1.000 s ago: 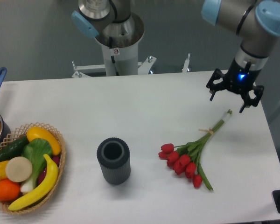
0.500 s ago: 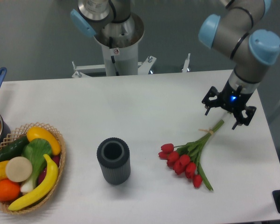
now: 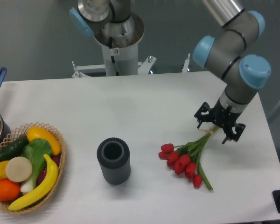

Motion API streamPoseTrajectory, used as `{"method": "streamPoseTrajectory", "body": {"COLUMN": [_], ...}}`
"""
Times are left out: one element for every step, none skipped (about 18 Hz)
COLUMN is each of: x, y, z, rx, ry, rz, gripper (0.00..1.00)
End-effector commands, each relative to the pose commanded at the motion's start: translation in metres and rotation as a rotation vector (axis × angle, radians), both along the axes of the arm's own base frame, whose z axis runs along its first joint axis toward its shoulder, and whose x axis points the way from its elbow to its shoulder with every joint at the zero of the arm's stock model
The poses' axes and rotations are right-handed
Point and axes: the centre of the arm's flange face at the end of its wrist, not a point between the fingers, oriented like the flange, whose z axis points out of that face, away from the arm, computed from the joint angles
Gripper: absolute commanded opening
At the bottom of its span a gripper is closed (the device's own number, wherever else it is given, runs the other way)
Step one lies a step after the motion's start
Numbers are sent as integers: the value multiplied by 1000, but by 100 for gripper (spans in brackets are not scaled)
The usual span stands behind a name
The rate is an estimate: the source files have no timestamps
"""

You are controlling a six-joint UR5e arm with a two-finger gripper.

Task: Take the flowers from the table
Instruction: 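Lower the open gripper around the tulip stems below the blooms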

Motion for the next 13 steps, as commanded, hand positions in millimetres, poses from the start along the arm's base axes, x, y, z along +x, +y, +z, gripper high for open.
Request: {"method": "streamPoseTrajectory", "body": {"x": [1, 2, 4, 2, 2, 3, 5, 7, 10, 12, 17, 20, 21], "y": [2, 3, 7, 8, 9, 10, 10, 10, 12, 12, 15, 15, 15], "z": [-2, -6, -10, -11, -16, -20, -24, -31, -33, -36, -41, -44, -45], "rx": [-1, -3, -5, -3, -2, -2, -4, -7, -6, -6, -7, -8, -8], "ry": [-3, -9, -13, -9, -6, -6, -10, -17, -15, -14, -18, -20, -19], "rz": [-3, -6, -12, -12, -14, -15, -17, -20, -24, -25, -31, -34, -32], "gripper": [100, 100, 100, 100, 100, 100, 100, 100, 100, 100, 100, 100, 100]}}
